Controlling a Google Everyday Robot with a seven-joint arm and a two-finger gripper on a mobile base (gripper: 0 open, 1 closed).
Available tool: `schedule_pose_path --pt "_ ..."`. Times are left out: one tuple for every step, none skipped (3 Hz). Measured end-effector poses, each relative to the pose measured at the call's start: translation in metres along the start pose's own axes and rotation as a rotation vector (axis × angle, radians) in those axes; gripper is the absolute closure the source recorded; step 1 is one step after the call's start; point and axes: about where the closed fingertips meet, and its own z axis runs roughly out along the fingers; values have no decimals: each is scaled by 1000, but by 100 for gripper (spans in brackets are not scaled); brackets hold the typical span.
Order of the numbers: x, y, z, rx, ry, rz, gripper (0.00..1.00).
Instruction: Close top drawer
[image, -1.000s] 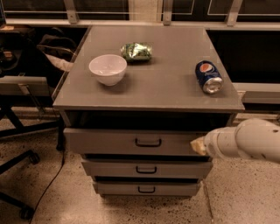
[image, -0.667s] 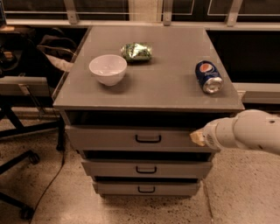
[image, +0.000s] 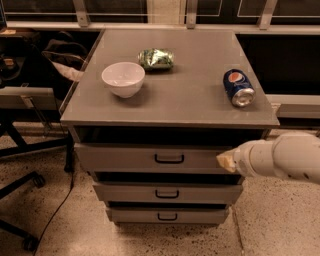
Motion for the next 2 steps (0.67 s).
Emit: schedule_pose_path --pt "23 14 -24 -26 -11 11 30" --pt "48 18 -48 3 8 29 0"
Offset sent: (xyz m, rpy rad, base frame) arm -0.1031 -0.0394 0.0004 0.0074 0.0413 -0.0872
